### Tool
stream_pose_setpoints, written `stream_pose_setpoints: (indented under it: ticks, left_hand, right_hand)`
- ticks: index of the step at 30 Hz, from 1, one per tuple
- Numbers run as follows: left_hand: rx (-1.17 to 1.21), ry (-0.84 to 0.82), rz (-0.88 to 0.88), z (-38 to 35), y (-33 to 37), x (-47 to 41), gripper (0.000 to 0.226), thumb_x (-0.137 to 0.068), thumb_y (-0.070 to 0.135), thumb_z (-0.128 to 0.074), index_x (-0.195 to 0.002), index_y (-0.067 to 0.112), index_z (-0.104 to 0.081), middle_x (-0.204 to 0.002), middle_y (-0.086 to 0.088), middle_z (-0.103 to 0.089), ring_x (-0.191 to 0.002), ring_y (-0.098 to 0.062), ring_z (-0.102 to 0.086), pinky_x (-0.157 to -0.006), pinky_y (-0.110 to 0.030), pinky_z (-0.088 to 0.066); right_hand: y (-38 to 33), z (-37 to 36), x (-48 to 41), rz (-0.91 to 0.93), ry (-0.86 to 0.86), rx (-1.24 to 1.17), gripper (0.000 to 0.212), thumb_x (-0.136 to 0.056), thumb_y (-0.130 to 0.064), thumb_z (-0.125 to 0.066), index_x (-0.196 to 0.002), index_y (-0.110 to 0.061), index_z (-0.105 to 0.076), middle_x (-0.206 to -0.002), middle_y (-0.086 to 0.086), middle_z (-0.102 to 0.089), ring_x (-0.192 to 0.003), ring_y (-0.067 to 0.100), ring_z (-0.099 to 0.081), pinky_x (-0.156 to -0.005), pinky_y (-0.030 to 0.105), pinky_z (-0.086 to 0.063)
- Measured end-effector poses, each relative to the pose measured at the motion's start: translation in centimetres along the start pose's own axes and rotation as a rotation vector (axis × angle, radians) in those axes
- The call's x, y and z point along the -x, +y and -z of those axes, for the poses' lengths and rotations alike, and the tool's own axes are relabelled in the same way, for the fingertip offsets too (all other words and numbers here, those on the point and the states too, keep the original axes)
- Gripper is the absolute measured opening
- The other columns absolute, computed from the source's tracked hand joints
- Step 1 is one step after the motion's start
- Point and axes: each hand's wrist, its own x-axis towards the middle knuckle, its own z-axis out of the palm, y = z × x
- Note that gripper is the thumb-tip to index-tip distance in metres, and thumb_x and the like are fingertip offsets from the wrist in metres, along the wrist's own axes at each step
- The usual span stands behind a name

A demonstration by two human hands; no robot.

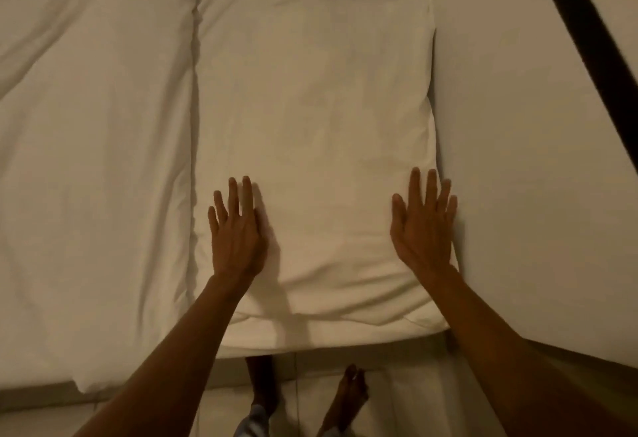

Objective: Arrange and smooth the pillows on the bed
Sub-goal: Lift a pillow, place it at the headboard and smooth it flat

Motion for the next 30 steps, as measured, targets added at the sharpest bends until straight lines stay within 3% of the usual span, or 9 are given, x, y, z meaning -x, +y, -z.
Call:
stream_pose_setpoints:
  ticks: [2,4,6,10,14,19,23,26,30]
  left_hand:
    - [0.082,0.064,-0.133,0.5,3.9,-2.2,0.055,-0.106,0.030,-0.021,-0.157,0.024,-0.003,-0.165,-0.006,-0.003,-0.152,-0.029,-0.001,-0.123,-0.047,-0.007]
    - [0.110,0.030,-0.315,0.2,7.9,-4.9,0.055,-0.106,0.035,-0.019,-0.157,0.026,-0.003,-0.166,-0.003,0.000,-0.152,-0.023,0.002,-0.123,-0.041,-0.002]
    - [0.077,-0.041,-0.372,-0.5,9.6,-6.9,0.055,-0.105,0.039,-0.017,-0.157,0.027,-0.003,-0.166,-0.003,0.003,-0.152,-0.022,0.005,-0.123,-0.045,-0.001]
    - [-0.113,-0.132,-0.305,-1.7,4.7,-8.3,0.059,-0.102,0.051,-0.012,-0.156,0.033,0.004,-0.165,0.000,0.010,-0.151,-0.023,0.011,-0.121,-0.055,0.000]
    - [-0.057,-0.060,-0.049,0.1,1.3,-9.9,0.063,-0.102,0.052,-0.011,-0.156,0.024,0.006,-0.165,-0.007,0.008,-0.150,-0.031,0.013,-0.121,-0.052,0.003]
    - [0.085,-0.001,-0.434,-0.2,8.3,-14.4,0.057,-0.104,0.044,-0.014,-0.157,0.026,-0.001,-0.165,-0.001,0.005,-0.151,-0.021,0.010,-0.122,-0.042,0.007]
    - [-0.021,-0.045,-0.454,-2.3,7.3,-16.2,0.055,-0.105,0.039,-0.016,-0.157,0.025,-0.004,-0.165,0.001,0.004,-0.151,-0.016,0.009,-0.123,-0.045,-0.003]
    - [-0.007,-0.016,-0.401,-1.7,6.1,-16.9,0.056,-0.104,0.040,-0.016,-0.157,0.027,-0.004,-0.165,0.000,0.006,-0.151,-0.019,0.010,-0.123,-0.046,0.001]
    - [0.113,0.042,-0.397,-0.1,9.8,-21.3,0.056,-0.104,0.040,-0.016,-0.157,0.024,-0.005,-0.165,-0.004,0.002,-0.152,-0.025,0.007,-0.123,-0.041,0.003]
  right_hand:
    - [-3.3,0.0,-1.6,0.067,0.046,-0.039,0.062,-0.105,-0.047,-0.020,-0.158,-0.016,-0.020,-0.164,0.017,-0.019,-0.152,0.037,-0.013,-0.122,0.055,-0.013]
    - [-6.6,-0.5,-2.8,0.184,0.043,-0.045,0.061,-0.105,-0.046,-0.021,-0.158,-0.017,-0.019,-0.164,0.016,-0.017,-0.153,0.033,-0.011,-0.123,0.052,-0.011]
    - [-7.6,-1.2,-3.5,0.256,-0.015,-0.011,0.061,-0.105,-0.048,-0.020,-0.159,-0.020,-0.018,-0.165,0.015,-0.015,-0.153,0.031,-0.010,-0.122,0.052,-0.013]
    - [-3.6,-1.6,-4.4,0.225,-0.054,0.021,0.061,-0.103,-0.054,-0.020,-0.159,-0.029,-0.014,-0.167,0.010,-0.011,-0.154,0.029,-0.007,-0.123,0.052,-0.008]
    - [-3.2,-0.4,-7.8,0.032,0.034,0.025,0.064,-0.103,-0.051,-0.015,-0.159,-0.019,-0.018,-0.164,0.014,-0.019,-0.152,0.035,-0.011,-0.122,0.054,-0.011]
    - [-10.1,-1.6,-12.2,0.283,0.017,0.006,0.063,-0.104,-0.050,-0.015,-0.159,-0.020,-0.017,-0.165,0.012,-0.015,-0.153,0.031,-0.009,-0.124,0.051,-0.010]
    - [-6.7,-2.7,-13.2,0.182,-0.017,0.040,0.063,-0.103,-0.054,-0.016,-0.159,-0.026,-0.011,-0.167,0.009,-0.011,-0.154,0.028,-0.007,-0.124,0.050,-0.008]
    - [-5.0,-2.0,-14.3,0.052,-0.003,0.026,0.067,-0.101,-0.055,-0.017,-0.159,-0.023,-0.011,-0.166,0.012,-0.010,-0.153,0.032,-0.007,-0.124,0.050,-0.006]
    - [-8.2,-1.7,-19.0,0.116,0.079,-0.024,0.063,-0.104,-0.049,-0.019,-0.159,-0.018,-0.015,-0.165,0.016,-0.015,-0.153,0.034,-0.009,-0.124,0.050,-0.009]
